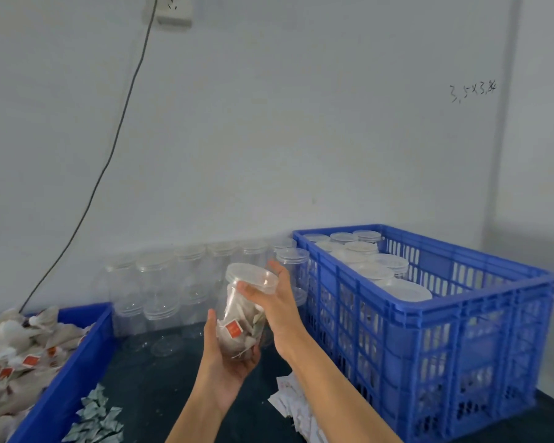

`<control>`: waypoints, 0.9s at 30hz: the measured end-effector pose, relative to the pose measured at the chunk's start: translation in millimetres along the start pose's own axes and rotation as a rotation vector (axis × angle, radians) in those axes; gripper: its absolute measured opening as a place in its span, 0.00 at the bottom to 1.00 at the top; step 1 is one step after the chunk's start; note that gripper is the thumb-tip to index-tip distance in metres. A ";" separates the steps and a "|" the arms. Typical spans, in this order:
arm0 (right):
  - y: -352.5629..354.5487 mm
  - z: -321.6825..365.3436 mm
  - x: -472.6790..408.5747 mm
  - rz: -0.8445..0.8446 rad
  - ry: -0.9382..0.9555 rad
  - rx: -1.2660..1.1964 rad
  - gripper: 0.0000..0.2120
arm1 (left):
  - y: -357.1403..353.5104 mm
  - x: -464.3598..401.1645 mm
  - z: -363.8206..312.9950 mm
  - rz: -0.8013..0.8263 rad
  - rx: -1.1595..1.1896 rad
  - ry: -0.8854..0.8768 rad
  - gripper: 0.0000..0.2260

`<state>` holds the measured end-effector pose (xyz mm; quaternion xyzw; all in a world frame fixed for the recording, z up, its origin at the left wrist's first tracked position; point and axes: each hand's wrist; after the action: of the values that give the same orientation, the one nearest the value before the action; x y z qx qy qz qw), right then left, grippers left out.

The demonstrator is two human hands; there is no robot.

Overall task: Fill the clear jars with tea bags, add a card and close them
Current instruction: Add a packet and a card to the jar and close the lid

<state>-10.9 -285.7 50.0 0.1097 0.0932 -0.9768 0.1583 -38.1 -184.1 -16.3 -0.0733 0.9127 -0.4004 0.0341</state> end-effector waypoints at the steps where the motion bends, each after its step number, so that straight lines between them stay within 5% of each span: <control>1: -0.8 3.7 -1.9 -0.020 0.028 0.032 0.43 | -3.4 -1.1 2.0 0.022 0.020 -0.007 0.31; 8: 8.5 33.6 -21.3 -0.093 0.087 0.176 0.54 | -39.5 -19.9 2.8 0.172 -0.045 -0.064 0.33; 18: 51.8 67.4 -53.2 -0.181 0.166 0.203 0.45 | -79.8 -53.4 2.9 0.083 -0.065 0.041 0.30; 27: 82.3 93.8 -109.7 -0.141 0.049 0.193 0.43 | -109.8 -91.7 2.5 0.025 -0.165 0.005 0.27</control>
<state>100.4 -351.1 154.6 0.1412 0.0102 -0.9870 0.0757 64.3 -244.6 63.1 -0.0635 0.9436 -0.3234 0.0306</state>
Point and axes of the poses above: each hand's wrist, its own x-axis away from the middle knuckle, its own y-axis out of the back of the hand, z = x × y, and after that the axes turned 3 degrees about -y, right-handed
